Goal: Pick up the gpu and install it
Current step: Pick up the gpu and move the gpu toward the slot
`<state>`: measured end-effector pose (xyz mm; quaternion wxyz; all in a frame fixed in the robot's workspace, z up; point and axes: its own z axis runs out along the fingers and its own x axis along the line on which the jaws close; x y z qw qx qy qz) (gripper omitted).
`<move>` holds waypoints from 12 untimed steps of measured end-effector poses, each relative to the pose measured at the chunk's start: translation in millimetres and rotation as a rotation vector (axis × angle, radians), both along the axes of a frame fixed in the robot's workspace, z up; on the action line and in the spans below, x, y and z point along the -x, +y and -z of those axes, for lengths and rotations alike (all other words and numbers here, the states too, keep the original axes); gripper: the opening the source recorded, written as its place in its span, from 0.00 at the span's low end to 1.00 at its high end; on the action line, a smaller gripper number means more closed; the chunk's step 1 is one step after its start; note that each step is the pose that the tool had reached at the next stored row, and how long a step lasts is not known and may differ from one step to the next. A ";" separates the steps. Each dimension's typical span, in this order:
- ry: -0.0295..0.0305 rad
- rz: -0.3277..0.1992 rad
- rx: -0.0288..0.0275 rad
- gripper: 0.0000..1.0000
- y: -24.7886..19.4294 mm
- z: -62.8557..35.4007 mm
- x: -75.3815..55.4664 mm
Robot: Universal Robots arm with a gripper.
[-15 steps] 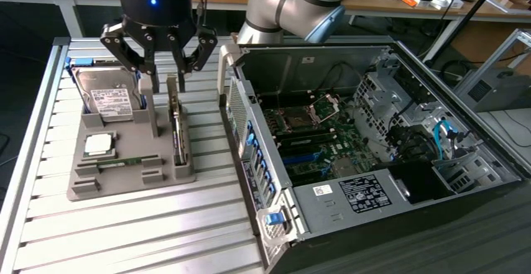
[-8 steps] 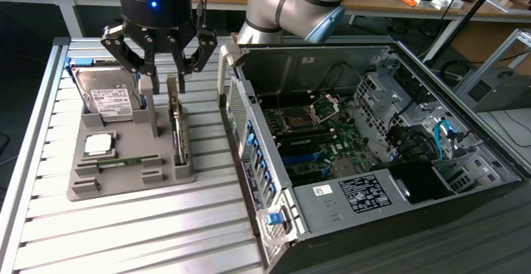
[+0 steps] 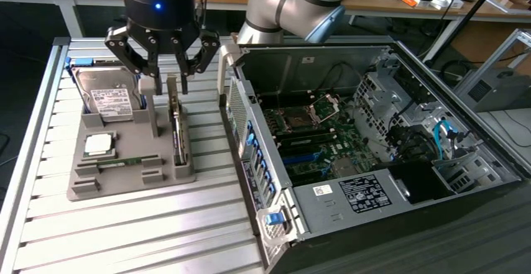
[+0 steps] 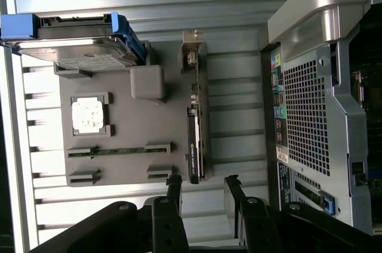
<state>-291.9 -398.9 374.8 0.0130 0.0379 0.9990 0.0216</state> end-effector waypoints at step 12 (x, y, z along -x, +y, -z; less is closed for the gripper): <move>0.0000 0.000 0.0044 0.42 0.0 2.9 -13.7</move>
